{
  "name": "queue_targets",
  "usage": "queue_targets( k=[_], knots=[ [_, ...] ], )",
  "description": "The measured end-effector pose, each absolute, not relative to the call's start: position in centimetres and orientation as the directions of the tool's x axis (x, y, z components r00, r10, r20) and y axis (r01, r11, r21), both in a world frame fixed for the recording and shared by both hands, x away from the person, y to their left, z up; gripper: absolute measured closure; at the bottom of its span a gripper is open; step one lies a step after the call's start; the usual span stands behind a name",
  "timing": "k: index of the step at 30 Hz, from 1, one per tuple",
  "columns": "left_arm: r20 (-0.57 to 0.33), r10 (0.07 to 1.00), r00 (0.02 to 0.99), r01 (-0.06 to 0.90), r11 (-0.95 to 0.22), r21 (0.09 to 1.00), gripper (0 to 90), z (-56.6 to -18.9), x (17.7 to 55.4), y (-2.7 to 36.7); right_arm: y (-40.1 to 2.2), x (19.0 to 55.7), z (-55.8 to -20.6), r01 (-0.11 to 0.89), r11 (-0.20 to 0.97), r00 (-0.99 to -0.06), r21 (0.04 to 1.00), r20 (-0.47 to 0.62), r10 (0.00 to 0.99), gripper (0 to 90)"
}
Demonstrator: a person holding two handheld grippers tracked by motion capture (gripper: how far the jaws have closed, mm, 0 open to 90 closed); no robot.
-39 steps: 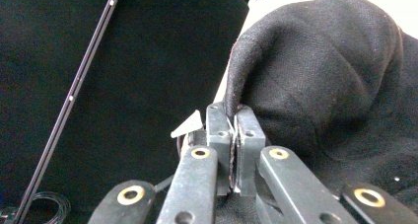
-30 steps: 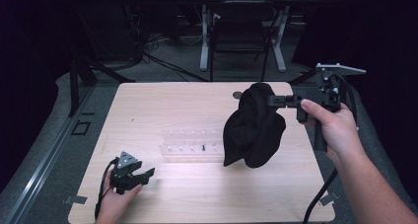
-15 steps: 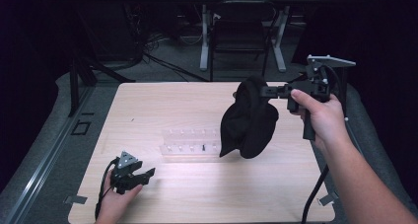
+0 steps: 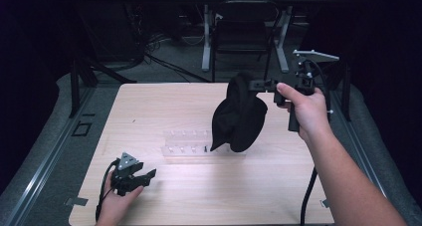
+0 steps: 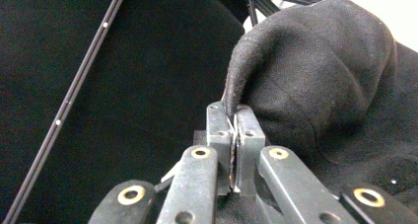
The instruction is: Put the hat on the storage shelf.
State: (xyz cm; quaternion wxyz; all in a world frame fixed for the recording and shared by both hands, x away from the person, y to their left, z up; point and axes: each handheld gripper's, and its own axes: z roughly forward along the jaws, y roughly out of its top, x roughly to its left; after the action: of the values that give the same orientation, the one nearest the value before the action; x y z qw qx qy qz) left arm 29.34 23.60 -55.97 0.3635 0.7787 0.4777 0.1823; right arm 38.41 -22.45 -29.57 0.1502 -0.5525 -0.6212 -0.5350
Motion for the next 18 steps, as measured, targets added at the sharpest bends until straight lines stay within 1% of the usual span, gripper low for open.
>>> queue_targets(
  k=[4,18],
  knots=[
    [-0.066,0.877,0.476,0.615,-0.278,0.738,41.2,-56.0,29.3,23.6,-21.6,39.2,-30.0,0.851,-0.173,-0.346,0.496,0.778,0.525,88.2],
    [-0.067,0.875,0.48,0.611,-0.278,0.741,41.2,-56.0,29.3,23.5,-20.0,40.3,-31.1,0.855,-0.175,-0.344,0.488,0.786,0.514,88.2]
  ],
)
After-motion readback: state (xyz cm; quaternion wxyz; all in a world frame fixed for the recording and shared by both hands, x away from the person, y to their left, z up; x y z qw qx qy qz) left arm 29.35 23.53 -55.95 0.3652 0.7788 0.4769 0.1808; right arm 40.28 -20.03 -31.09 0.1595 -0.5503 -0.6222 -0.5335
